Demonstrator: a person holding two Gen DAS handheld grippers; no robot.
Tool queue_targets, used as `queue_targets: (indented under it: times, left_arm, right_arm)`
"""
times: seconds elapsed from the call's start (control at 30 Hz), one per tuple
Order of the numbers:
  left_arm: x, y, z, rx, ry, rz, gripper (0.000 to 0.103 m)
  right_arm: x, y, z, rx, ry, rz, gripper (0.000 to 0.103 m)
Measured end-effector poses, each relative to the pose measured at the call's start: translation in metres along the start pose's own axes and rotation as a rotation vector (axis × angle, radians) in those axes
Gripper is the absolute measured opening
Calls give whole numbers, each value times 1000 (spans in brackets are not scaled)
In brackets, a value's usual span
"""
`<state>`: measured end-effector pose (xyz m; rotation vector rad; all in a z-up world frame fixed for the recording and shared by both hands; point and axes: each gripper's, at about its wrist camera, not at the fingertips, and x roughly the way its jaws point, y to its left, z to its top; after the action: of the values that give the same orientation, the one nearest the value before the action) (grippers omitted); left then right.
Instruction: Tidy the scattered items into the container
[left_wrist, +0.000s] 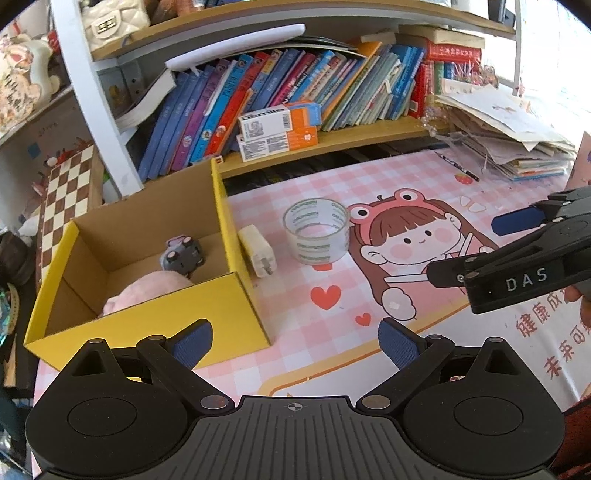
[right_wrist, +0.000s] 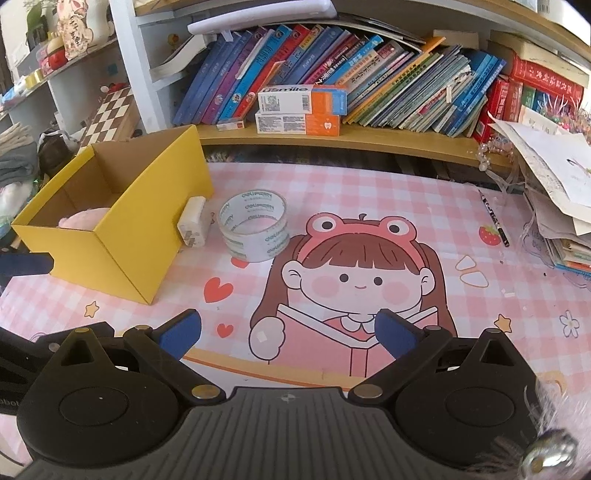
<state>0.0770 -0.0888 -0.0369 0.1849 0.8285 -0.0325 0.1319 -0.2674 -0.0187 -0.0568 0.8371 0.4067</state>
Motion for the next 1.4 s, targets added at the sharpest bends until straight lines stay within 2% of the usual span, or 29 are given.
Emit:
queue_targets:
  times: [0.23, 0.57, 0.6, 0.77, 0.83, 0.87, 1.0, 1.27, 1.4]
  left_arm:
    - [9, -10, 5, 46, 12, 14, 98]
    - [22, -22, 16, 133, -16, 54, 96]
    - [25, -25, 17, 145, -21, 54, 93]
    - [39, -35, 20, 201, -6, 67, 69]
    - [47, -36, 21, 199, 14, 71, 44]
    - [51, -35, 23, 188, 21, 71, 41]
    - [65, -34, 29, 171, 21, 99, 35]
    - [101, -46, 36, 198, 1, 219, 35]
    - [115, -51, 36, 222, 3, 263, 32]
  right_arm:
    - [12, -7, 6, 7, 13, 20, 101]
    - [30, -17, 22, 1, -2, 40, 98]
    - [31, -18, 25, 0, -5, 43, 97]
    - [45, -22, 39, -13, -5, 60, 78]
    - [52, -24, 44, -14, 3, 72, 64]
    - [55, -24, 46, -15, 7, 82, 62]
    - [69, -23, 56, -26, 21, 122, 50]
    - [95, -23, 77, -33, 22, 149, 44]
    - [109, -25, 85, -35, 36, 167, 33]
